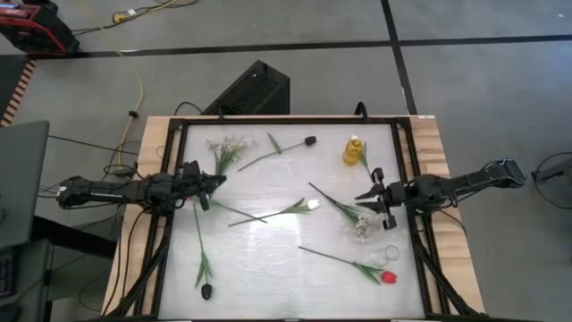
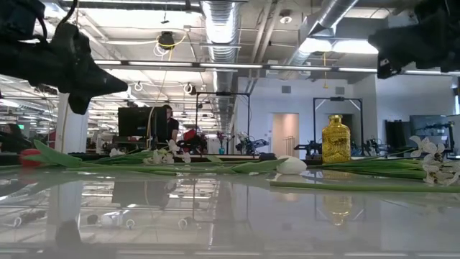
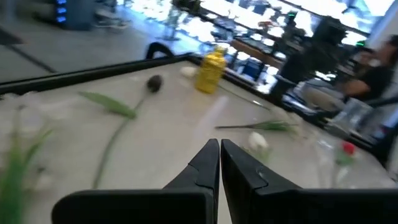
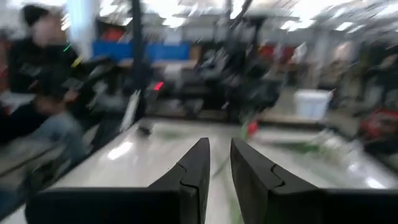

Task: Sort flowers into vase by color
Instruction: Put the top red flower into the yellow flower vase

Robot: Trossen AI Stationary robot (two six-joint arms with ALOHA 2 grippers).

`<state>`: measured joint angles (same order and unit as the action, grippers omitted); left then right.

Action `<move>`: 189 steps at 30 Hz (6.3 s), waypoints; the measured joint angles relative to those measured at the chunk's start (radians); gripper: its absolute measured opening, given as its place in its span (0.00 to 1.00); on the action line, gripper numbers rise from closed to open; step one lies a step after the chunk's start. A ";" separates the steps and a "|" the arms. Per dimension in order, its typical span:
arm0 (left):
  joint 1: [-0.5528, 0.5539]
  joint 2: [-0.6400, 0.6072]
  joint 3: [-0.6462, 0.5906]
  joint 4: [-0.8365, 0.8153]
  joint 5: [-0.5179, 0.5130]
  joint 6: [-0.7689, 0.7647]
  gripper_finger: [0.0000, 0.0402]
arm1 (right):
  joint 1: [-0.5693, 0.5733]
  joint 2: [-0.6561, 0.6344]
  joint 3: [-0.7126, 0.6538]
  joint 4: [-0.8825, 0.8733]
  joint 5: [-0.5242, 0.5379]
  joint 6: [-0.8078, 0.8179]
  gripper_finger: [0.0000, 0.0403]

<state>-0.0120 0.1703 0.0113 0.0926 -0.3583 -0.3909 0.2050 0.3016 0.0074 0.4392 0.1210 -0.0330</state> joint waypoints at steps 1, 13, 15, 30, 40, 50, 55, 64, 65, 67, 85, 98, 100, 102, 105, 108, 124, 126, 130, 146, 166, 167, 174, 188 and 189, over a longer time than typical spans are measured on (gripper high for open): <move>0.000 0.000 0.000 0.011 0.020 0.014 0.01 | -0.001 0.000 0.002 0.018 0.017 -0.002 0.23; -0.092 0.152 -0.002 0.263 0.216 0.192 0.01 | -0.070 0.288 0.183 0.011 -0.022 0.049 0.23; -0.114 0.205 -0.002 0.317 0.216 0.209 0.01 | -0.071 0.390 0.244 -0.022 -0.022 0.037 0.23; -0.199 0.495 0.028 0.449 0.156 0.301 0.01 | -0.042 1.006 0.839 -0.417 -0.018 0.057 0.23; -0.199 0.536 0.031 0.426 0.052 0.292 0.10 | -0.075 1.453 1.236 -0.446 -0.022 0.110 0.23; -0.199 0.368 0.032 0.173 -0.271 0.201 0.12 | -0.097 1.886 1.675 -0.571 -0.118 0.091 0.25; -0.199 0.302 0.032 0.118 -0.284 0.193 0.12 | -0.109 2.023 1.848 -0.596 -0.123 0.121 0.37; -0.199 0.287 0.032 0.088 -0.286 0.184 0.12 | -0.155 2.175 2.008 -0.619 -0.079 0.194 0.58; -0.199 0.287 0.032 0.088 -0.285 0.185 0.12 | -0.156 2.188 2.012 -0.623 -0.072 0.194 0.59; -0.199 0.287 0.032 0.085 -0.285 0.186 0.12 | -0.156 2.208 2.016 -0.622 -0.056 0.195 0.59; -0.199 0.287 0.032 0.079 -0.287 0.187 0.12 | -0.137 2.266 2.021 -0.661 0.090 0.288 0.51; -0.199 0.287 0.032 0.077 -0.286 0.187 0.12 | -0.148 2.202 2.016 -0.859 0.082 0.434 0.05; -0.199 0.287 0.032 0.077 -0.286 0.186 0.12 | -0.156 2.181 2.014 -0.917 0.087 0.436 0.05; -0.199 0.287 0.032 0.077 -0.286 0.186 0.12 | -0.164 2.162 2.013 -0.973 0.126 0.435 0.05; -0.199 0.287 0.032 0.077 -0.274 0.181 0.12 | -0.181 2.141 2.013 -1.041 0.198 0.429 0.05; -0.199 0.287 0.032 0.077 -0.262 0.180 0.12 | -0.201 2.127 2.013 -1.048 0.240 0.426 0.05; -0.260 0.287 0.033 0.035 -0.232 0.162 0.12 | -0.233 1.980 1.682 -0.354 0.319 0.427 0.05; -0.279 0.287 0.033 0.033 -0.238 0.162 0.12 | -0.240 1.915 1.515 -0.128 0.328 0.445 0.05; -0.306 0.287 0.033 0.036 -0.285 0.164 0.12 | -0.241 1.818 1.194 0.393 0.328 0.490 0.05; -0.311 0.396 0.033 0.457 -0.158 0.217 0.12 | -0.107 1.714 1.075 0.754 0.176 0.344 0.05; -0.311 1.137 0.152 1.228 0.021 0.272 0.42 | -0.028 1.718 1.200 0.626 0.166 0.230 0.05; -0.311 1.163 0.163 1.246 0.009 0.267 0.43 | -0.025 1.718 1.200 0.627 0.166 0.226 0.05; -0.311 1.301 0.211 1.350 -0.007 0.253 0.43 | -0.014 1.718 1.200 0.616 0.169 0.209 0.05; -0.324 1.320 0.214 1.388 -0.015 0.304 0.02 | -0.016 1.718 1.200 0.596 0.172 0.203 0.13; -0.326 1.320 0.214 1.382 -0.017 0.311 0.01 | -0.019 1.718 1.200 0.584 0.171 0.195 0.15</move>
<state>-0.3382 1.4899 0.2249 1.4748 -0.3753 -0.0798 0.1864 2.0193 1.2072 1.0233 0.2918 0.1615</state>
